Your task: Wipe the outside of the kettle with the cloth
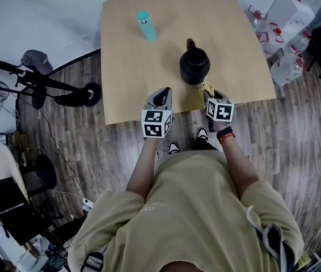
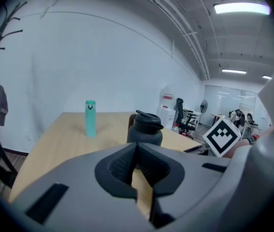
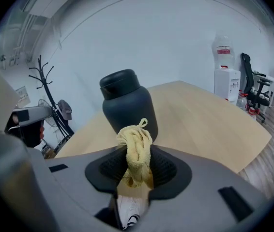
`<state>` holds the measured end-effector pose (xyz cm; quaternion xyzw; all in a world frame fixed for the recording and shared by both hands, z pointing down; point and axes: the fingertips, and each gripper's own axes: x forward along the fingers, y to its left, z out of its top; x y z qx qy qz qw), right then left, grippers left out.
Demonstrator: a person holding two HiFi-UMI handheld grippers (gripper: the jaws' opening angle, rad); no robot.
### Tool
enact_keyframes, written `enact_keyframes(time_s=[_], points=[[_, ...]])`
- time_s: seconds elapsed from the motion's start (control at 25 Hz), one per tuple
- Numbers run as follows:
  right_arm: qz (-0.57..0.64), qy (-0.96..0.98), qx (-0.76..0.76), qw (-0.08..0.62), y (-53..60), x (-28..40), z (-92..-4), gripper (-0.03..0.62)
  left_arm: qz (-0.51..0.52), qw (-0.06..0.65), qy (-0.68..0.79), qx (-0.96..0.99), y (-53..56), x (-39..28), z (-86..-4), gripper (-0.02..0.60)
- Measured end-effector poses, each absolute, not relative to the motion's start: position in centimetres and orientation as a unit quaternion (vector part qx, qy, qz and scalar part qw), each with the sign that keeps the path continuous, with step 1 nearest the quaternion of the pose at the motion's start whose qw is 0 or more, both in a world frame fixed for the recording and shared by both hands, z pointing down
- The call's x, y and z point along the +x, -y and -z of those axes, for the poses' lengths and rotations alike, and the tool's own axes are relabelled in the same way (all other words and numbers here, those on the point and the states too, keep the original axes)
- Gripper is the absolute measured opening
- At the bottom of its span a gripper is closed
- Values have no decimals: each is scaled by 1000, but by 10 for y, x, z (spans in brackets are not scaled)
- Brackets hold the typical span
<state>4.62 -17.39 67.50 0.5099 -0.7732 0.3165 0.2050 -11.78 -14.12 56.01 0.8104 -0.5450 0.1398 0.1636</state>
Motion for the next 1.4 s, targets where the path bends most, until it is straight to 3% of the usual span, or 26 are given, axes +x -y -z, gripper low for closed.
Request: enact_keyframes(time_s=[0.64, 1.4], points=[[-281, 826, 435, 222, 167, -88, -667, 141, -129, 154, 577, 792, 142, -195, -549, 23], [-357, 749, 533, 167, 233, -103, -688, 143, -113, 166, 607, 769, 155, -228, -546, 23]])
